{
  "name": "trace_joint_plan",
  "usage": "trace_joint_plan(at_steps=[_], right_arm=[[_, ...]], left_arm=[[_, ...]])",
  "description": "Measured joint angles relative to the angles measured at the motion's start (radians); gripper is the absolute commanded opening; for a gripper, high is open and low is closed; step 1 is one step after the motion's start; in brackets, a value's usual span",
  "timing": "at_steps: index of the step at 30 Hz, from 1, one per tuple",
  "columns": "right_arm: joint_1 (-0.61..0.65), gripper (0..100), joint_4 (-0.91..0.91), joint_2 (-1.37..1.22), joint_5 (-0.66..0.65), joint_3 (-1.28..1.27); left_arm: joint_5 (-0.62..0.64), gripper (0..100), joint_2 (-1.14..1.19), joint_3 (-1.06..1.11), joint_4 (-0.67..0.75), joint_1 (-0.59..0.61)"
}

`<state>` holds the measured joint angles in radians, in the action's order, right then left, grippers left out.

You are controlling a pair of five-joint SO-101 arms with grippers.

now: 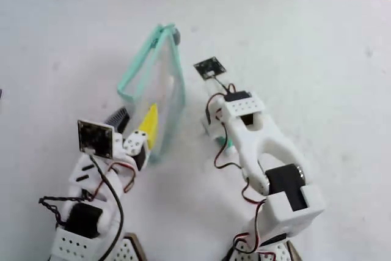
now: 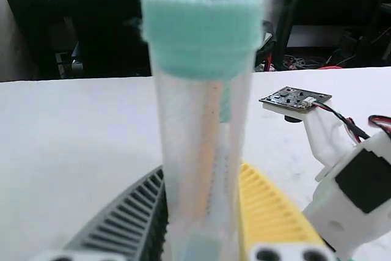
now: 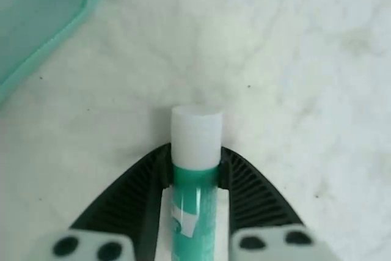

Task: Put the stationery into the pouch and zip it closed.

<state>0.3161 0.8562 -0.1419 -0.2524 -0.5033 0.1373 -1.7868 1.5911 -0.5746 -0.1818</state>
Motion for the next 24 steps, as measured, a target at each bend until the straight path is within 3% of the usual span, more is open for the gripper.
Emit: trace_joint_plan(at_steps=[24], right_arm=[[-0.031,1.7,0.000,0.241,0.000,-0.129]], left_arm=[[0.000,15,0.000,0.000,0.000,0.000]])
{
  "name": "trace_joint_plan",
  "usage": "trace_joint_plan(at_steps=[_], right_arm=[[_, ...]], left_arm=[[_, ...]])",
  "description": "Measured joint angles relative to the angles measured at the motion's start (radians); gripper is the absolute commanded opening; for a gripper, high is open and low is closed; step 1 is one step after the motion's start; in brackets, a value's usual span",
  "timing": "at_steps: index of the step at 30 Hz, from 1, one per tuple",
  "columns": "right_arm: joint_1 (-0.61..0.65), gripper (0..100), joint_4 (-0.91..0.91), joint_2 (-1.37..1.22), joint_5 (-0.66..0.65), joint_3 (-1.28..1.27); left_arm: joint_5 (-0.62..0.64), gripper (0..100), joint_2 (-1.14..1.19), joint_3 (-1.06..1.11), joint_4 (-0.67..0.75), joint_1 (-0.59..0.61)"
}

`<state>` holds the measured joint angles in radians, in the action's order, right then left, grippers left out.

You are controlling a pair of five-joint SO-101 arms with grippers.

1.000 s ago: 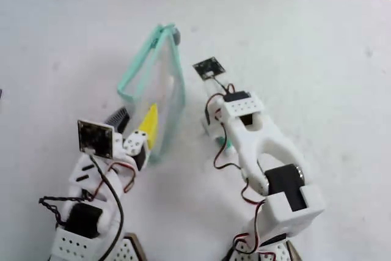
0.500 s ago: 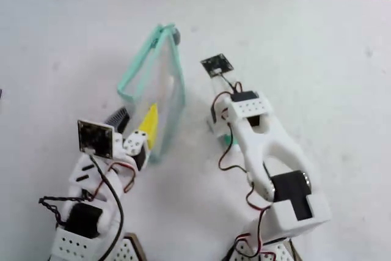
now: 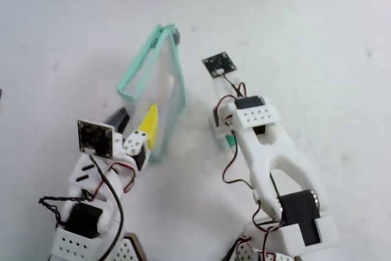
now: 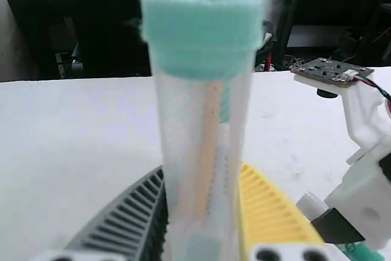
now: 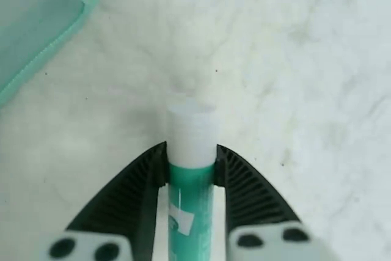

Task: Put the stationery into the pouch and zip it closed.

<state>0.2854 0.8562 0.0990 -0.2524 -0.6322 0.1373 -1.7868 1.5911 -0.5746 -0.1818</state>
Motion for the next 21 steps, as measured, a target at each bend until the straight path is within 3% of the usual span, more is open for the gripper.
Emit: trace_joint_plan(at_steps=[10,15,21], right_arm=[[0.032,1.7,0.037,0.285,0.000,-0.020],[0.121,1.7,0.104,0.531,0.000,-0.020],[0.120,1.6,0.141,0.881,0.000,0.072]], left_arm=[[0.000,15,0.000,0.000,0.000,0.000],[0.000,15,0.000,0.000,0.000,0.000],[-0.002,15,0.000,0.000,0.000,-0.035]])
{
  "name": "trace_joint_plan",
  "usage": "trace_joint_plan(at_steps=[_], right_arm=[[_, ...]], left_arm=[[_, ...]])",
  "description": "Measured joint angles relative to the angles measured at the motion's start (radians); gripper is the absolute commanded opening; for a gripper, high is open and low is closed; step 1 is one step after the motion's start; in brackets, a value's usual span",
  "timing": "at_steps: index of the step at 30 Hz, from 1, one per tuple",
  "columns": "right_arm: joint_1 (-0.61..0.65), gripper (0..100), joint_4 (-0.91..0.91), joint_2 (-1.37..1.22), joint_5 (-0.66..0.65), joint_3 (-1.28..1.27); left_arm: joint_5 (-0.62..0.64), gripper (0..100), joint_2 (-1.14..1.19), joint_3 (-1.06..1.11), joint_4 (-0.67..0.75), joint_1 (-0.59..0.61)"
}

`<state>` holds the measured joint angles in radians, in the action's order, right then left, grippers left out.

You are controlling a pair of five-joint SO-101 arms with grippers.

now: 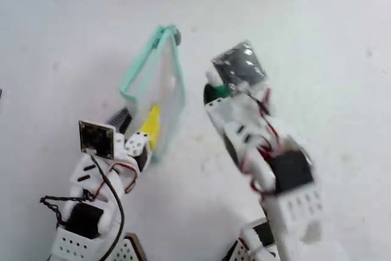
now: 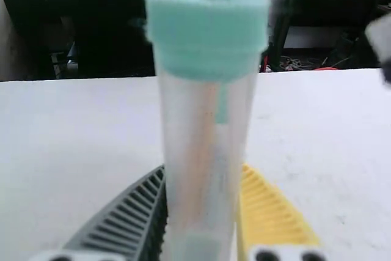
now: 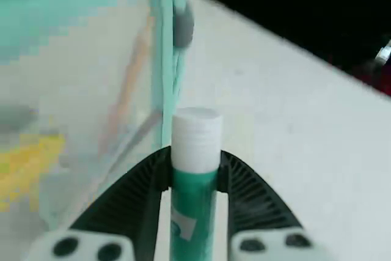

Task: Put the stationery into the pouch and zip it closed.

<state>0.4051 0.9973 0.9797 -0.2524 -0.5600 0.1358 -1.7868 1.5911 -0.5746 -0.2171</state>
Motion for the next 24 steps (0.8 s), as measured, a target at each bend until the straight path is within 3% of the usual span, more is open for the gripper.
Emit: trace_joint_plan(at_steps=[6,14,24], right_arm=[[0.120,1.6,-0.035,0.152,0.000,0.166],[0.310,1.6,-0.219,-0.008,0.000,0.203],[0.345,1.6,-0.348,-0.207,0.000,0.203]], left_arm=[[-0.095,15,0.000,0.002,0.000,-0.100],[-0.103,15,0.000,0.002,0.000,-0.104],[-0.104,15,0.000,0.002,0.000,-0.104]])
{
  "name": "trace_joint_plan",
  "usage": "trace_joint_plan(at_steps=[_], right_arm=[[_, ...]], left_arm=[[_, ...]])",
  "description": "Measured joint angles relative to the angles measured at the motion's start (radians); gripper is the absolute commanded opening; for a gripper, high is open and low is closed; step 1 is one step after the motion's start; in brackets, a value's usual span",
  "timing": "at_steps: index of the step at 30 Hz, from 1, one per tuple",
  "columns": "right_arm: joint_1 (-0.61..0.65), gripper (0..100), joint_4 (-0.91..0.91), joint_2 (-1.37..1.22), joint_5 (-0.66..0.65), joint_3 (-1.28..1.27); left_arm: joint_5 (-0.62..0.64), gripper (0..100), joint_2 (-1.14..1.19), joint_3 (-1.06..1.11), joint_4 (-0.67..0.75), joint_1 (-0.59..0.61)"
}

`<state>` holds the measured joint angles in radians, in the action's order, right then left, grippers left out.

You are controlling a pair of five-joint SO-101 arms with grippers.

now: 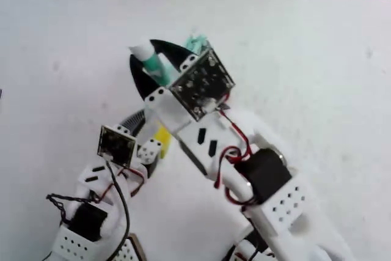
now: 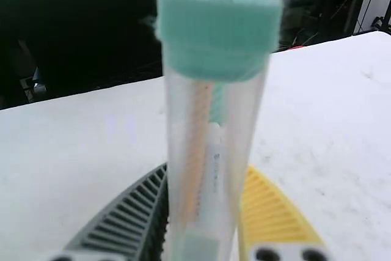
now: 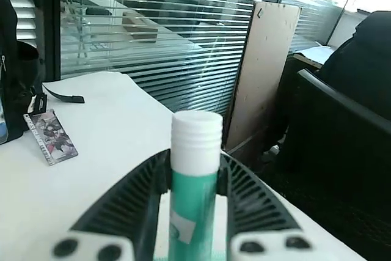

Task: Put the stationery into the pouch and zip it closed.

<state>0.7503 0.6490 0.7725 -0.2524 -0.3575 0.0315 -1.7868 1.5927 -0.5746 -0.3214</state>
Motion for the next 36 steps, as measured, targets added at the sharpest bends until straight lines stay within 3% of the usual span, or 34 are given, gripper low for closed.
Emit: trace_joint_plan(at_steps=[12,17,25,36], right_arm=[[-0.005,1.7,-0.021,-0.012,-0.002,-0.109],[-0.005,1.7,-0.121,0.005,-0.002,-0.215],[-0.005,1.7,-0.281,-0.006,-0.002,-0.284],[-0.023,1.7,-0.215,0.091,0.081,-0.287]], left_arm=[[0.000,15,0.000,0.000,0.000,-0.009],[0.000,20,0.000,0.000,0.000,-0.011],[0.000,20,0.000,0.000,0.000,-0.002],[0.054,20,0.000,0.000,0.000,0.038]])
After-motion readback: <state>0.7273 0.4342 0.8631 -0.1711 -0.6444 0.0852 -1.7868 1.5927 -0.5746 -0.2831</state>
